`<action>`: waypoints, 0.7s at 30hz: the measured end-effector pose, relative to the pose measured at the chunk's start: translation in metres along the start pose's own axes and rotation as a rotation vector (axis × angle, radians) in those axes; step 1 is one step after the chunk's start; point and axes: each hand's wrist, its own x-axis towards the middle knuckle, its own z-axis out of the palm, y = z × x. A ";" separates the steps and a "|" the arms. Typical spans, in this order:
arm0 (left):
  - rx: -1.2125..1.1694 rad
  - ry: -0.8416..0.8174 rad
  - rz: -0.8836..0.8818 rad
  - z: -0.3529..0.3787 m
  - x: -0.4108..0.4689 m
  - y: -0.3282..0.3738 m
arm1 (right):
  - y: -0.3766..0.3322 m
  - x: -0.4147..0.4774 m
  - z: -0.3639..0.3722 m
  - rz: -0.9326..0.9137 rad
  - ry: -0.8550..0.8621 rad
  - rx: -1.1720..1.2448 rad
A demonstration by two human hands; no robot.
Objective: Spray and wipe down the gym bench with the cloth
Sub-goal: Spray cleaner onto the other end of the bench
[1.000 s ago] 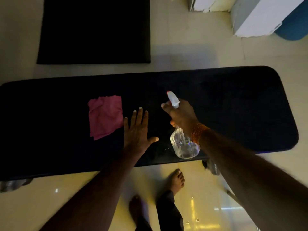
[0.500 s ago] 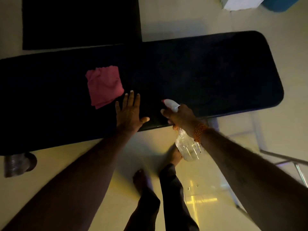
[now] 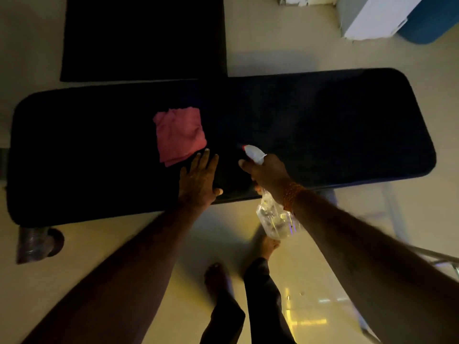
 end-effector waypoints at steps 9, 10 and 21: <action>-0.306 0.262 -0.032 -0.022 0.019 -0.018 | -0.056 0.045 0.013 -0.117 -0.019 0.001; -0.307 0.340 -0.085 -0.026 0.024 -0.022 | -0.060 0.049 0.011 -0.141 -0.020 0.024; -0.895 0.225 -0.957 -0.054 0.075 -0.060 | -0.117 0.099 0.015 -0.390 -0.008 0.207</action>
